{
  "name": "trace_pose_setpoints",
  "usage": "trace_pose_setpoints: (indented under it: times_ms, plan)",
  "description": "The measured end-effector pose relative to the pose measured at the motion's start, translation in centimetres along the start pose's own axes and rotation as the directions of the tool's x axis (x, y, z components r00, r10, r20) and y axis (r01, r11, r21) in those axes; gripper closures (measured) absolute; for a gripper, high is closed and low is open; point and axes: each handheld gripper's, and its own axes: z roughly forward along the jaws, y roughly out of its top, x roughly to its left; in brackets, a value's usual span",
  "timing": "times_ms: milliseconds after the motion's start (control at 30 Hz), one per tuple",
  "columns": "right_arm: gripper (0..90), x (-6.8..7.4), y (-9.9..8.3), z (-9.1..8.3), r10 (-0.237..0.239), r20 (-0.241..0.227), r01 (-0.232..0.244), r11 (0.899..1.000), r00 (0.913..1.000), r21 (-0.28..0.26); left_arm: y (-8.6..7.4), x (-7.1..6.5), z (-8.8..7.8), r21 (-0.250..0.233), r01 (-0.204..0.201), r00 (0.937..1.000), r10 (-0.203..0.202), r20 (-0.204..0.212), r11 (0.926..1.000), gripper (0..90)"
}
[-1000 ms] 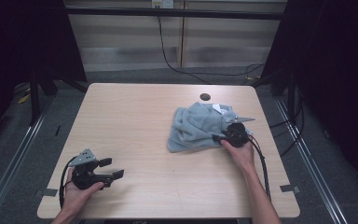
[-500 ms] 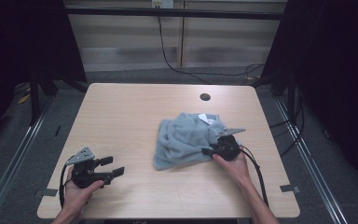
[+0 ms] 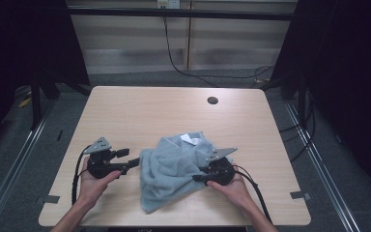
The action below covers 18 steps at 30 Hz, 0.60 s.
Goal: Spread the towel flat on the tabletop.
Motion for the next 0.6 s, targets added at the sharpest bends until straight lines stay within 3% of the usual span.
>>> trace_pose_setpoints:
  times_ms: [67,133,267,400,500,600]
  plan:
    - [61.5,0.7,-0.1,0.0,-0.009,-0.017,0.009,1.000,0.9998,0.004,-0.1,-0.6,1.0,0.015,-0.018,0.9992,0.018,0.035,0.9997,33.8]
    - [59.5,1.3,-0.3,-0.1,-0.015,-0.016,0.015,1.000,0.9998,0.003,-0.6,-1.3,2.1,0.073,-0.050,0.9957,0.044,0.081,0.9961,31.4]
    - [55.0,1.7,-0.6,-0.5,-0.019,-0.013,0.019,1.000,0.9997,0.000,-2.3,-1.8,3.8,0.148,-0.042,0.9925,0.024,0.120,0.9880,27.8]
    - [47.7,1.9,-0.8,-1.5,-0.024,-0.004,0.024,1.000,0.9997,0.009,-2.9,-2.6,3.6,0.179,-0.084,0.9866,0.056,0.153,0.9803,47.0]
    - [45.9,1.8,-0.4,-3.3,-0.025,-0.003,0.025,1.000,0.9997,-0.016,-3.3,-3.4,3.4,0.197,-0.100,0.9808,0.063,0.185,0.9754,48.5]
    - [51.6,1.2,0.2,-5.1,0.023,0.021,-0.021,0.998,0.9995,-0.059,-3.7,-4.2,3.0,0.208,-0.096,0.9765,0.052,0.209,0.9733,47.9]
